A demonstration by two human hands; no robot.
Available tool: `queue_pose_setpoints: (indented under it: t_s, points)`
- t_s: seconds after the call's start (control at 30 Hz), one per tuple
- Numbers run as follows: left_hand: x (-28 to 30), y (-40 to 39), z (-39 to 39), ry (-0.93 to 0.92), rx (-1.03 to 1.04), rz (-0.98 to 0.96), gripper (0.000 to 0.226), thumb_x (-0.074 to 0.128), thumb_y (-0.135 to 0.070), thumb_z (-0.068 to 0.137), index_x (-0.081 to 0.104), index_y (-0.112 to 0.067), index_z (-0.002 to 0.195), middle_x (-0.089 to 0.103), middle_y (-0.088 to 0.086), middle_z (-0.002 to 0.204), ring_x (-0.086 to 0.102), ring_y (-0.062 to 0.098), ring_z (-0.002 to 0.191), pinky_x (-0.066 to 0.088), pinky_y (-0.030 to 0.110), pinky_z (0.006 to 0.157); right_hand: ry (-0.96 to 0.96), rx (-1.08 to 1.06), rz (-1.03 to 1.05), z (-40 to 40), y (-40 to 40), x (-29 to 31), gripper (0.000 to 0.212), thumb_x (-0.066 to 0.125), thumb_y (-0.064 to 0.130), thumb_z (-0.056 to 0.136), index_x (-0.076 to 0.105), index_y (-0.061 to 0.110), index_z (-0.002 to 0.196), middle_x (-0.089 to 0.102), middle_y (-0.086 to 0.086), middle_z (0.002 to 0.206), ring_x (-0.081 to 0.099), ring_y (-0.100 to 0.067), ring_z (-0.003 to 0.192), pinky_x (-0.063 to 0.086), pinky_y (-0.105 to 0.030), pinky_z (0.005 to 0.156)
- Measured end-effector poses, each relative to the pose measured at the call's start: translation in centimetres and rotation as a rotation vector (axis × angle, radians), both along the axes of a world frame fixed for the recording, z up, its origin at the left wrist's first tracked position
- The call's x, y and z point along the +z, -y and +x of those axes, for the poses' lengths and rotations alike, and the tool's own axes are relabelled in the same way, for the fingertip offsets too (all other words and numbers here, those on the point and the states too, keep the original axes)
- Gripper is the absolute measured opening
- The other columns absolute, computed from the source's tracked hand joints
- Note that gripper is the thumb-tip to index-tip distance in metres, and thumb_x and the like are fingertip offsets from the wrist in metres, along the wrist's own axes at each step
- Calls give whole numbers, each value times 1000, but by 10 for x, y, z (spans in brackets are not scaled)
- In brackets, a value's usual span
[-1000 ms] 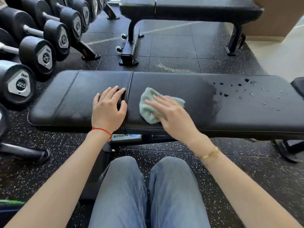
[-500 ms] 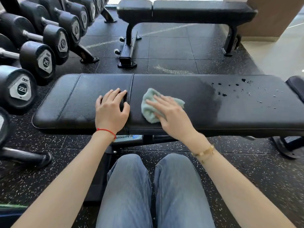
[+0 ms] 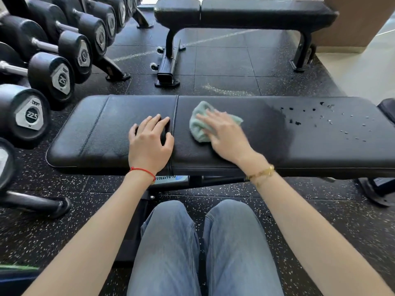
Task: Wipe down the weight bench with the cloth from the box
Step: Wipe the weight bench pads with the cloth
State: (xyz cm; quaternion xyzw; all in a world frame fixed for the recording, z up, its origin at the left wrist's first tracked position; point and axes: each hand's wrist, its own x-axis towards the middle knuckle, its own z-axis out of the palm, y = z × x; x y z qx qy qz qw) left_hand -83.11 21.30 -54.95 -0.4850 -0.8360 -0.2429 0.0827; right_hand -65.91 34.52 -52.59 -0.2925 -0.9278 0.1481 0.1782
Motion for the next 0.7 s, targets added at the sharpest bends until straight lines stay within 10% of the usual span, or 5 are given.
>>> queue_pose_setpoints:
  t_s: [0.17,0.4,0.7]
  points:
    - [0,1,-1,-8,-16,5,49,40,-39,92,55,-25,137,51,0,146,38,17,140,21,46,118,-10,127,-15,70,22,3,53,47,9,91,46,27,140,40,3,150,30,-13,142,17,-32,120]
    - [1,0,1,-13,-9,21,50,40,-38,91,57,-25,135,53,0,144,41,18,138,24,48,116,2,-331,-10,72,-72,13,49,49,7,91,49,23,138,41,-9,149,35,-28,139,22,-41,116]
    - [2,1,0,4,-50,-29,55,36,-44,91,53,-22,139,49,4,148,37,22,141,20,51,118,-4,8,17,68,21,5,50,51,9,94,44,25,142,41,0,149,31,-14,141,15,-32,120]
